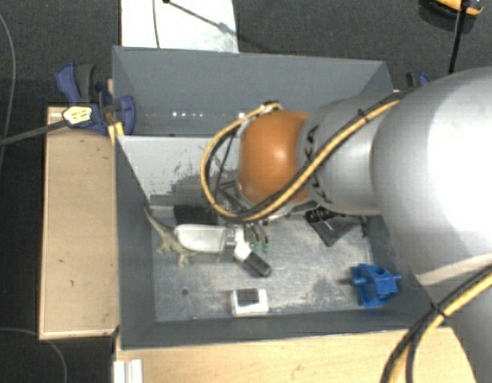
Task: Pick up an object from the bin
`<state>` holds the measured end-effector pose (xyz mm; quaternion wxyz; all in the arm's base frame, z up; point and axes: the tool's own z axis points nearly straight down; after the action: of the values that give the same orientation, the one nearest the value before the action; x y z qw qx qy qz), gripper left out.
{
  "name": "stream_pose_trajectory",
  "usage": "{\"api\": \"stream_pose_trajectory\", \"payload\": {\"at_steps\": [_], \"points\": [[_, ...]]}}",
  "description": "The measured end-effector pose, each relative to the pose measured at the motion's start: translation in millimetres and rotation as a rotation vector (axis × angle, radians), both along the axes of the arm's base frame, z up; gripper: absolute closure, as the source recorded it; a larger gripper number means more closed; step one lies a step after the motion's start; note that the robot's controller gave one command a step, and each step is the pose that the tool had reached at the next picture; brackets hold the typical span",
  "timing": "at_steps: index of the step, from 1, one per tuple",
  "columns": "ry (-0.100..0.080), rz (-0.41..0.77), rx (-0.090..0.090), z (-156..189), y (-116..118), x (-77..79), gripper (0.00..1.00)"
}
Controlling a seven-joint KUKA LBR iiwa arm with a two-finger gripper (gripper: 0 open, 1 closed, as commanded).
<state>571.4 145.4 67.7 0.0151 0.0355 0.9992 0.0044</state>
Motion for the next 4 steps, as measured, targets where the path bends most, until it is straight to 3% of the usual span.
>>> {"api": "stream_pose_trajectory", "payload": {"at_steps": [4], "points": [[0.013,-0.003,-0.001,29,0,-4.1,1.0]]}}
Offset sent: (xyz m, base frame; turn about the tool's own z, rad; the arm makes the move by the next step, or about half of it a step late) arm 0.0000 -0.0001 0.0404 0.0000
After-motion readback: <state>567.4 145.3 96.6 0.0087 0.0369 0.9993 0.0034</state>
